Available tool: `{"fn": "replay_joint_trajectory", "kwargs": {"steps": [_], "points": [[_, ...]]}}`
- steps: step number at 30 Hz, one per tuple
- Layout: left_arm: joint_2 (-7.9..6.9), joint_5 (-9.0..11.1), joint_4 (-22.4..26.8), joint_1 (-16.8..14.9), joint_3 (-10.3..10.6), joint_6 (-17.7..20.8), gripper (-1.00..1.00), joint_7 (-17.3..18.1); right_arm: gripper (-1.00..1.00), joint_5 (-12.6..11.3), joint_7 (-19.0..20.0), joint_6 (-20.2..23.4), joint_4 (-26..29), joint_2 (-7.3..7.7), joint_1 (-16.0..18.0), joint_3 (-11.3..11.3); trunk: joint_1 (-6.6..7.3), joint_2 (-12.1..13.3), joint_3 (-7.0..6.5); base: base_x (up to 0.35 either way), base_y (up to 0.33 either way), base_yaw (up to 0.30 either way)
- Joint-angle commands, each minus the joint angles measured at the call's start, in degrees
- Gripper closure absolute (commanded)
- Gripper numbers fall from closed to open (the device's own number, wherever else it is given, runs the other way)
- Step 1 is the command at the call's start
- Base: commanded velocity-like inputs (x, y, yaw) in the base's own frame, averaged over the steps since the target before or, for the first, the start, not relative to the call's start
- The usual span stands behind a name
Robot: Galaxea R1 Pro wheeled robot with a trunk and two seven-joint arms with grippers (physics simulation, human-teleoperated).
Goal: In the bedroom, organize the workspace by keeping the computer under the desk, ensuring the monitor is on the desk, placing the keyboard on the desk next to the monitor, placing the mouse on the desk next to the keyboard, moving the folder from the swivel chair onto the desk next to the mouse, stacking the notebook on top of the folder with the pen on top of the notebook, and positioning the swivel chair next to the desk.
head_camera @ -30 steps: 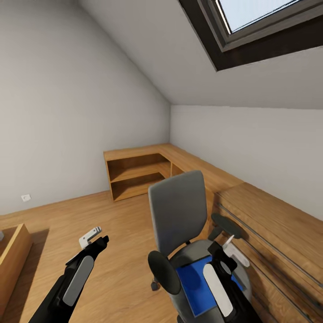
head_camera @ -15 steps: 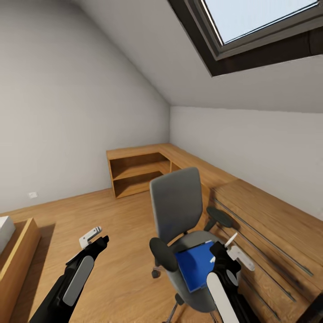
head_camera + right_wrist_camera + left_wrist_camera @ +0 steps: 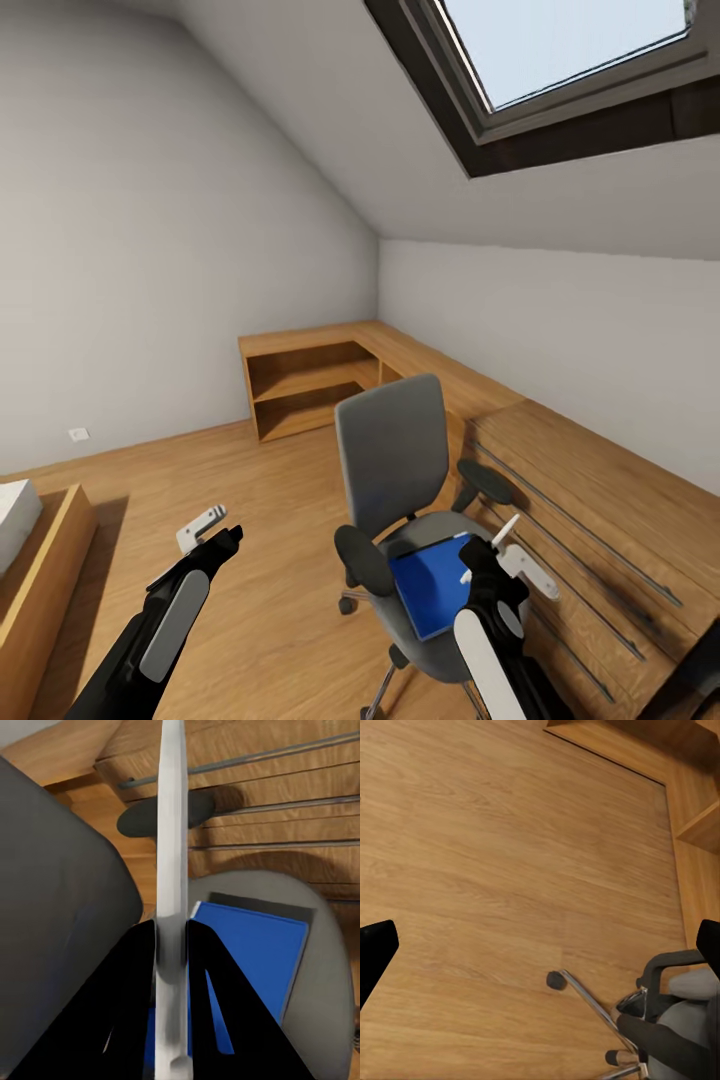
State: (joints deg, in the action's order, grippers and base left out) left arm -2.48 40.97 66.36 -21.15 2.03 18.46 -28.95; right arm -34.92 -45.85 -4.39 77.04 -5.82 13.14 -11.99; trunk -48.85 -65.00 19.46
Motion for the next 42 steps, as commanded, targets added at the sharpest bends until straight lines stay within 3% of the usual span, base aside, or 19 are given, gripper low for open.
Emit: {"fn": "replay_joint_trajectory", "kwargs": {"steps": [1,7,18,22,30,42], "points": [[-0.07,0.4,0.1,0.0,0.2,0.1,-1.0,-0.5,1.0,-0.6,-0.1,-0.5,0.2,0.02,0.0,-0.4,0.22,0.4,-0.11,-0.002,0.0,0.0],[-0.07,0.4,0.3,0.0,0.2,0.0,-1.0,-0.5,1.0,-0.6,-0.3,-0.6,0.8,0.1,0.0,-2.0,1.54,2.8,-1.19,0.0,0.0,0.0],[-0.07,0.3,2.3,0.5,0.2,0.0,-1.0,-0.6,1.0,-0.5,-0.3,-0.6,0.8,0.13,0.0,-1.9,3.96,7.2,-3.16,0.0,0.0,0.0],[-0.04,0.3,8.5,4.3,0.3,0.2,-1.0,-0.6,1.0,-0.5,-0.4,-0.8,0.8,0.13,0.0,-1.9,4.83,8.8,-3.88,0.0,0.0,0.0],[-0.06,0.3,10.5,5.1,0.8,0.2,-1.0,-0.7,1.0,-0.3,-0.4,-0.8,0.9,0.19,0.0,-1.9,6.59,12.0,-5.32,0.0,0.0,0.0],[-0.07,0.4,20.3,11.1,2.5,0.7,-1.0,-0.7,1.0,-0.2,-0.4,-0.9,1.4,0.2,0.0,-1.7,9.23,16.8,-7.47,0.0,0.0,-0.003]]}}
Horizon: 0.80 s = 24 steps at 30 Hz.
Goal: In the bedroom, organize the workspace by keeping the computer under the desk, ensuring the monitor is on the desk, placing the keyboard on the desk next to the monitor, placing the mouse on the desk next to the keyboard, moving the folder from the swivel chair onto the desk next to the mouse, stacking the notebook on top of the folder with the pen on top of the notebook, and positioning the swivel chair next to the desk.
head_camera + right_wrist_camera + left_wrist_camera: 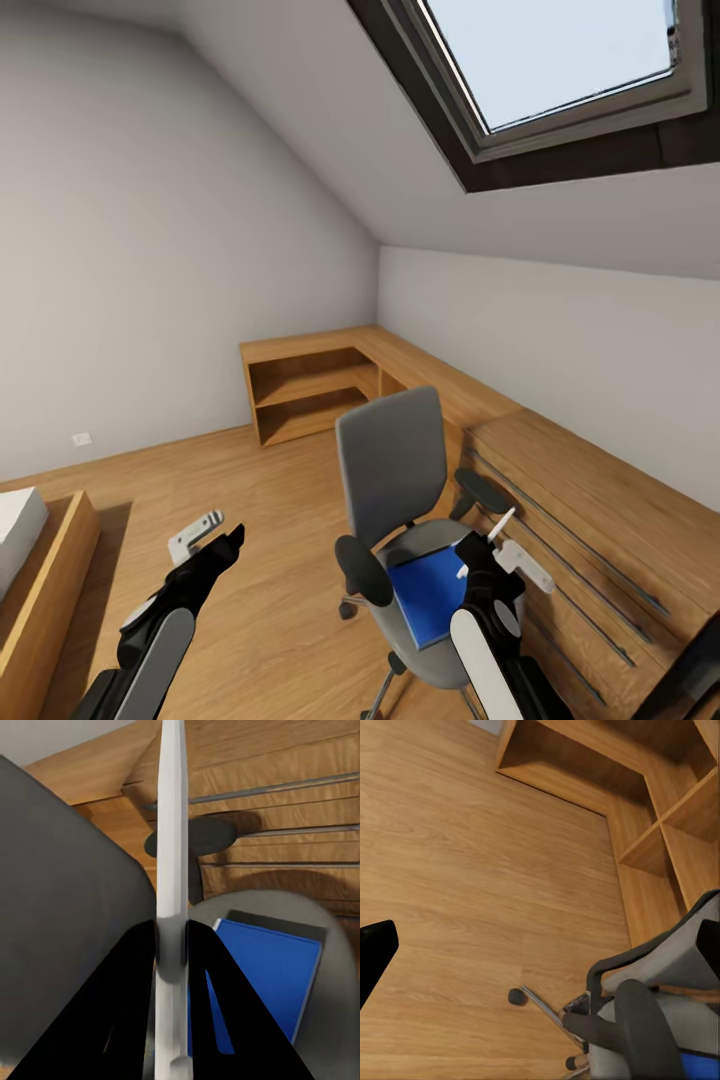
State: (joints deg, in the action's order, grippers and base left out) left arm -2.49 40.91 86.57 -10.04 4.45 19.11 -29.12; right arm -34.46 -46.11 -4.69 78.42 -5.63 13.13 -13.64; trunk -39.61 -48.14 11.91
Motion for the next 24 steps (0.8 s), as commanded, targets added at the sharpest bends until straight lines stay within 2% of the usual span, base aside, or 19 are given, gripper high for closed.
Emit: {"fn": "replay_joint_trajectory", "kwargs": {"steps": [1,9,14,15,16,17,18,19,21,22,24], "points": [[-0.06,0.4,0.3,0.1,0.3,0.1,-1.0,-0.5,1.0,-0.6,-0.1,-0.6,0.1,0.03,0.1,0.0,0.21,0.4,-0.1,0.0,0.0,-0.086],[-0.06,0.6,0.8,0.4,1.0,0.1,-1.0,-0.5,1.0,-0.6,-0.1,-0.5,0.2,0.08,0.1,0.1,1.97,3.6,-1.54,0.0,0.0,-0.212],[-0.09,0.4,0.7,0.5,4.1,0.1,-1.0,-0.6,1.0,-0.6,-0.1,-0.3,0.3,0.3,0.1,0.2,3.07,5.6,-2.3,0.0,0.0,-0.248],[-0.11,0.4,0.7,0.5,5.3,0.1,-1.0,-0.6,1.0,-0.7,-0.1,-0.3,0.6,0.84,0.1,0.3,3.29,6.0,-2.43,0.0,0.0,-0.227],[-0.17,0.3,0.7,0.5,6.9,0.1,-1.0,-0.6,1.0,-0.9,-0.1,-0.2,1.4,2.31,0.1,0.4,3.51,6.4,-2.55,0.0,0.0,-0.216],[-0.21,0.2,0.7,0.5,8.6,0.2,-1.0,-0.6,1.0,-2.0,-0.1,1.0,3.1,5.44,0.1,0.6,3.73,6.8,-2.68,0.0,0.0,-0.159],[-0.26,0.2,0.7,0.5,9.5,0.3,-1.0,-0.7,1.0,-3.5,-0.1,3.0,3.7,6.91,0.1,0.9,3.95,7.2,-2.83,0.0,0.0,-0.082],[-0.27,0.1,0.7,0.5,9.8,0.5,-1.0,-0.7,1.0,-4.5,-0.1,4.3,3.8,7.32,0.1,1.3,4.17,7.6,-2.99,0.0,0.0,-0.065],[-0.27,0.1,0.7,0.5,10.7,1.4,-1.0,-0.7,1.0,-7.5,0.1,9.8,4.1,8.52,0.1,4.9,4.61,8.4,-3.33,0.0,0.0,-0.034],[-0.22,0.1,0.7,0.5,10.9,1.9,-1.0,-0.7,1.0,-8.4,0.2,12.9,4.1,8.99,0.1,7.3,4.83,8.8,-3.5,0.0,0.0,-0.017],[-0.2,0.1,0.7,0.5,11.2,2.3,-1.0,-0.7,1.0,-9.0,0.3,15.9,4.1,9.35,0.2,9.7,5.27,9.6,-3.85,0.0,0.0,-0.012]]}}
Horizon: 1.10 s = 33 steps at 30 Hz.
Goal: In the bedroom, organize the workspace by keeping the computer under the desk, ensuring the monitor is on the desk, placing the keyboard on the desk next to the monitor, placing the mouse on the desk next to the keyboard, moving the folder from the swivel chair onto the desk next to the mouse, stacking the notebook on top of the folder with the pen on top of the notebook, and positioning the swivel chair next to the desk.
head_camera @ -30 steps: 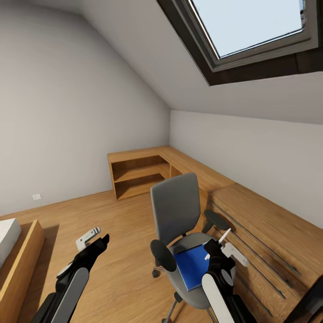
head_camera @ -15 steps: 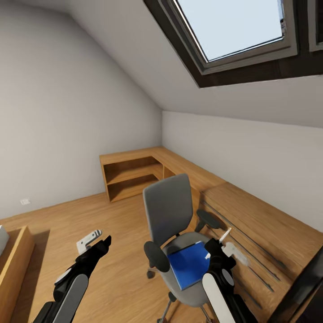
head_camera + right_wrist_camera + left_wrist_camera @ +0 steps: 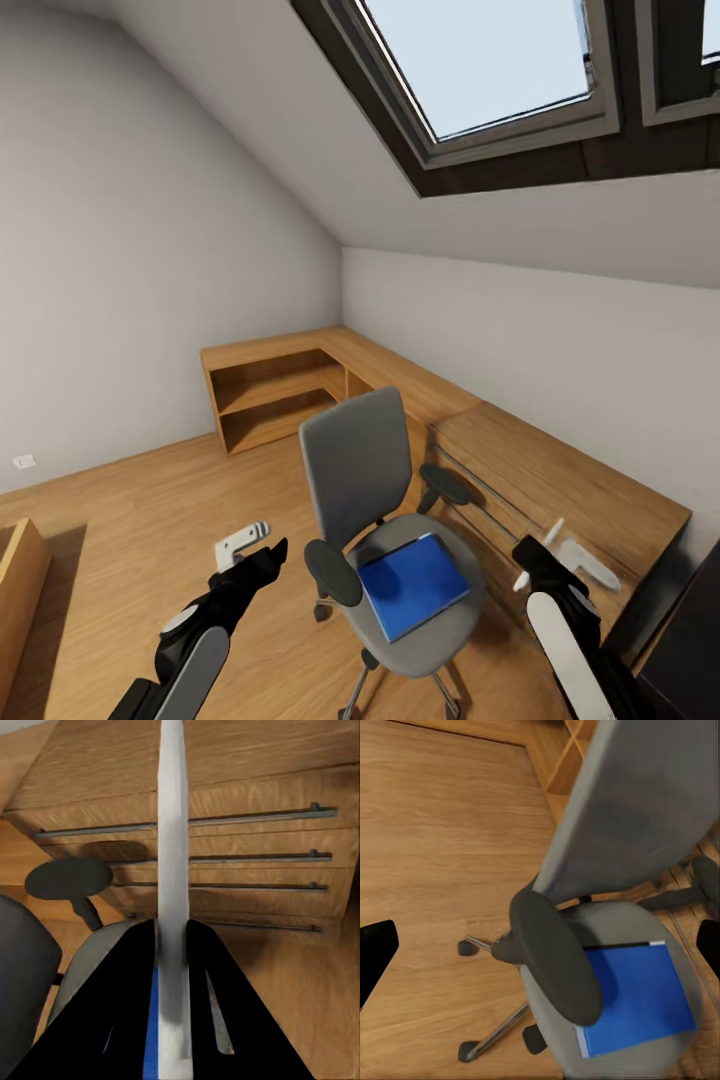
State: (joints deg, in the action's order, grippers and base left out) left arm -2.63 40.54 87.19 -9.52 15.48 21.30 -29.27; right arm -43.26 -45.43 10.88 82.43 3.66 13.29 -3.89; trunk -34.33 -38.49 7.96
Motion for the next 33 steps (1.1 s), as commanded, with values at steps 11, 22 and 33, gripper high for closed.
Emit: {"fn": "replay_joint_trajectory", "kwargs": {"steps": [11,22,33], "points": [[-0.24,0.4,0.0,-0.1,3.8,1.0,-1.0,-0.6,1.0,-1.6,7.0,11.7,-10.5,5.43,5.0,14.3,1.52,2.7,-1.15,0.0,0.0,-0.02],[-0.27,0.4,-0.1,-0.1,6.5,0.9,-1.0,-0.6,1.0,-4.3,7.1,11.8,-11.0,5.66,5.2,14.9,1.52,2.7,-1.15,0.0,0.0,-0.275],[-0.27,0.4,-0.1,-0.1,6.7,0.9,-1.0,-0.6,1.0,-4.1,7.1,11.7,-11.5,5.66,5.3,14.8,1.52,2.7,-1.15,0.0,0.0,-0.295]]}}
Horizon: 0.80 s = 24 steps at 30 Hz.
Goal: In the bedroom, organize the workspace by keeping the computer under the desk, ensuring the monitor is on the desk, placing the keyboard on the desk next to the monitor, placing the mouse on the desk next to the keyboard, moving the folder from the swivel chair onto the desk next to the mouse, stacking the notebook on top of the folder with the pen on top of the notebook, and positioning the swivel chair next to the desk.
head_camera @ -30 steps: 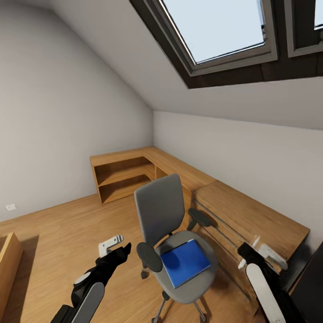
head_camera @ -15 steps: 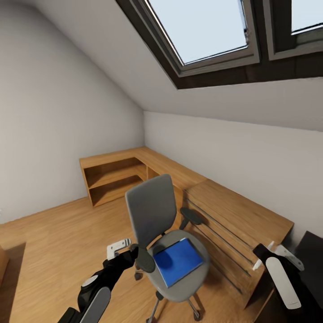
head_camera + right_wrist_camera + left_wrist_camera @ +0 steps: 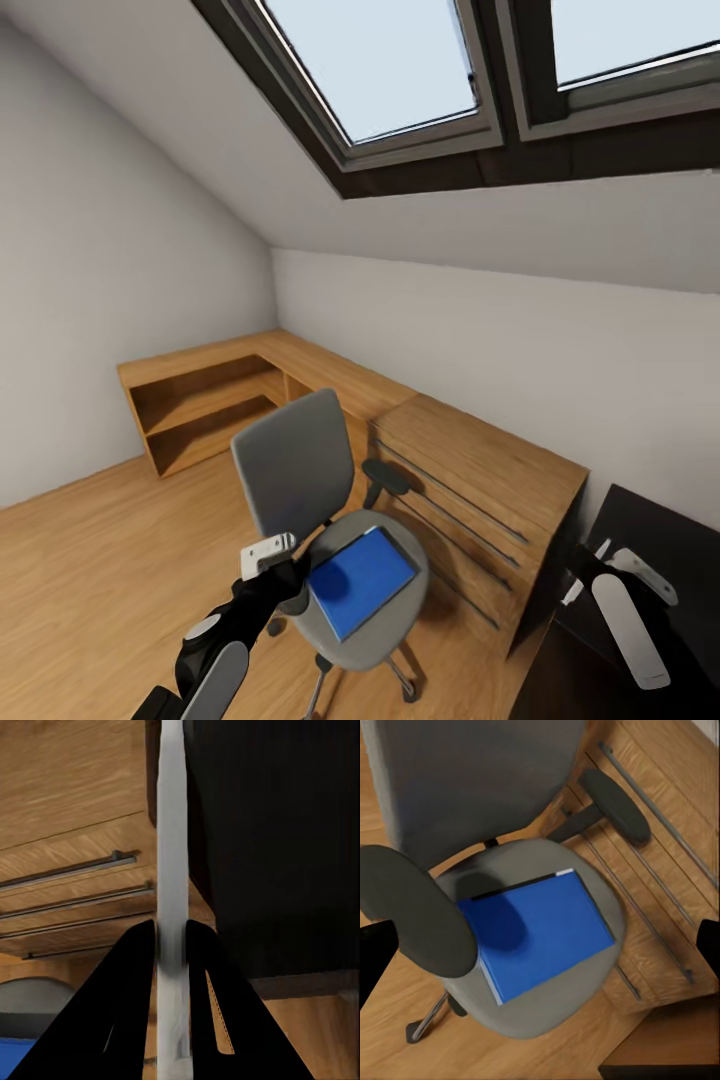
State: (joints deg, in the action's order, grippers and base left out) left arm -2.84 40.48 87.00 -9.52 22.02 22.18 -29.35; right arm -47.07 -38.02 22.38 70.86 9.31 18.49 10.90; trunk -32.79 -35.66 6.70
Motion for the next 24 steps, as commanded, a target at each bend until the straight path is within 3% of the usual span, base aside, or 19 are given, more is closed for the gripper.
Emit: {"fn": "replay_joint_trajectory", "kwargs": {"steps": [1,11,19,24], "points": [[-0.06,0.5,0.1,-0.1,0.1,0.1,-1.0,-0.5,1.0,-0.3,-0.3,0.2,0.0,0.01,0.1,0.0,-0.02,-0.1,0.11,0.0,0.0,-0.295],[-0.06,0.5,-0.1,-0.1,0.9,0.1,-1.0,-0.5,1.0,-0.3,-0.1,0.2,0.0,-0.11,0.1,-0.5,-0.02,-0.1,0.11,0.011,-0.081,-0.268],[-0.06,0.6,-0.3,-0.1,0.9,0.1,-1.0,-0.5,1.0,-0.2,-0.1,0.1,0.0,-0.3,0.1,-0.7,-0.02,-0.1,0.11,0.126,-0.29,-0.043],[0.0,0.5,-0.6,-0.1,0.9,0.1,-1.0,-0.5,1.0,-0.2,0.0,-0.3,-0.1,-0.39,0.1,-0.9,-0.02,-0.1,0.11,0.043,-0.085,-0.003]]}}
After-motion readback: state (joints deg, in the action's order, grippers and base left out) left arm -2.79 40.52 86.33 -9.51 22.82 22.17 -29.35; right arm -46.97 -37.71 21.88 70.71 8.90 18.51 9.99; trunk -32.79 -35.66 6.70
